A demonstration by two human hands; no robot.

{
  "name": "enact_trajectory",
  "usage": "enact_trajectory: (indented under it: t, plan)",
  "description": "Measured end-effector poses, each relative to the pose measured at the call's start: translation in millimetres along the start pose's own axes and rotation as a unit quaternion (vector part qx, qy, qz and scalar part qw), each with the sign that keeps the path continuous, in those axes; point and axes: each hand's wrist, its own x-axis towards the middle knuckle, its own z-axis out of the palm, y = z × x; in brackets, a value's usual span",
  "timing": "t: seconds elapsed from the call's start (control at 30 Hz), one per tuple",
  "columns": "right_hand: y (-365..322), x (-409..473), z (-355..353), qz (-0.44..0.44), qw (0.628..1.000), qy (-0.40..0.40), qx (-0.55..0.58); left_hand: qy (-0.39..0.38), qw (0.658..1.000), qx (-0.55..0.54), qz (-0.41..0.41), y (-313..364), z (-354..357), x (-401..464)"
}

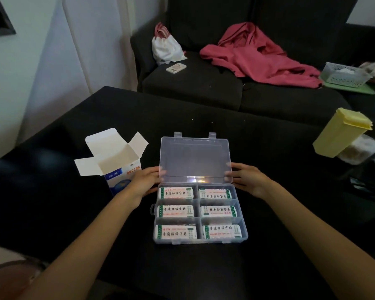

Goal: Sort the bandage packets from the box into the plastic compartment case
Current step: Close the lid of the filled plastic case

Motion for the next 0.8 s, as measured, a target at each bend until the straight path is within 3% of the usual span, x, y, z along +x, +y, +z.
enact_trajectory:
  t: [0.23,0.47,0.63,0.8]
  plan:
    - [-12.0,-14.4,-18.3,-0.059,0.998,-0.034,-0.008,-0.019,0.993,-0.022,0.119,21.2,0.9,-19.9]
    - [-20.5,-41.6,-22.1,-0.161,0.976,-0.069,0.128,-0.005,0.986,0.040,0.161,43.2,0.0,-43.6]
    - [-11.8,-67.1,-23.5,-0.164,0.984,-0.070,-0.011,-0.009,0.974,0.122,0.189,28.5,-10.4,-61.9]
    - [22.1,-97.2,-17.1,-0.177,0.967,-0.093,-0.159,-0.120,0.925,0.261,0.248,-1.3,-8.6,-94.5]
